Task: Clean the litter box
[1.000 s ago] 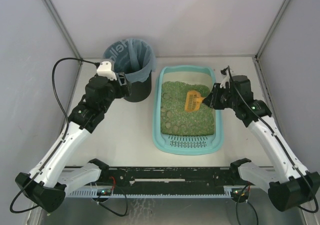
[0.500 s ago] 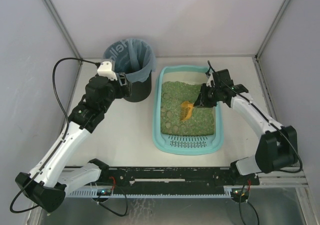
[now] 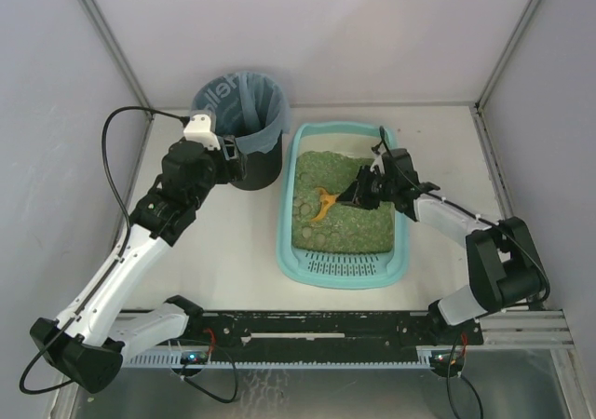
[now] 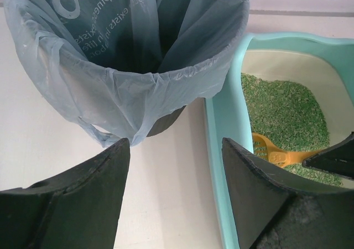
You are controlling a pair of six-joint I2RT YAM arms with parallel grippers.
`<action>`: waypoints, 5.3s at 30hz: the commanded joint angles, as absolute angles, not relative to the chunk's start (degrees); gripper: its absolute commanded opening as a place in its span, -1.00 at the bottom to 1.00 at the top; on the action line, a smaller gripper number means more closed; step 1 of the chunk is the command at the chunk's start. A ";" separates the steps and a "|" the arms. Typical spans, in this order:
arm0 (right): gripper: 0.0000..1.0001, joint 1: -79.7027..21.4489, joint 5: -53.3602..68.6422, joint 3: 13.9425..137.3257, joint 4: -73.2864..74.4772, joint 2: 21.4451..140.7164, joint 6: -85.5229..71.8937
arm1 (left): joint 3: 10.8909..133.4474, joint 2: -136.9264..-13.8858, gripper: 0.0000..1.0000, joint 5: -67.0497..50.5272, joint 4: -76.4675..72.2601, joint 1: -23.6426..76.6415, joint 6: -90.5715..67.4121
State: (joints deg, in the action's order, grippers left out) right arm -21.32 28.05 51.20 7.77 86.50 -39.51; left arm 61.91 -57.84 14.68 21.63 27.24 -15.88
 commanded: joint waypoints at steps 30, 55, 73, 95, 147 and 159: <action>-1.00 -2.58 38.98 23.55 -24.48 54.30 -59.72 | 63.72 -57.28 0.43 13.78 20.65 27.34 -15.11; -1.00 6.66 50.72 18.67 -30.52 50.73 -68.18 | 63.64 -57.22 0.43 12.66 20.48 27.34 -15.55; -1.00 -6.00 30.73 32.30 4.89 49.19 -44.57 | 63.59 -57.31 0.43 12.84 20.47 27.35 -15.48; -1.00 -28.05 7.88 51.60 16.88 78.73 -36.94 | 63.56 -57.18 0.43 13.47 20.48 27.36 -15.29; -1.00 -5.35 39.20 19.36 -27.97 47.57 -69.30 | 63.76 -55.74 0.43 14.41 20.57 27.40 -15.32; -1.00 -0.17 49.11 17.66 -32.03 48.19 -73.61 | 61.05 -51.70 0.47 19.36 21.63 27.35 -15.44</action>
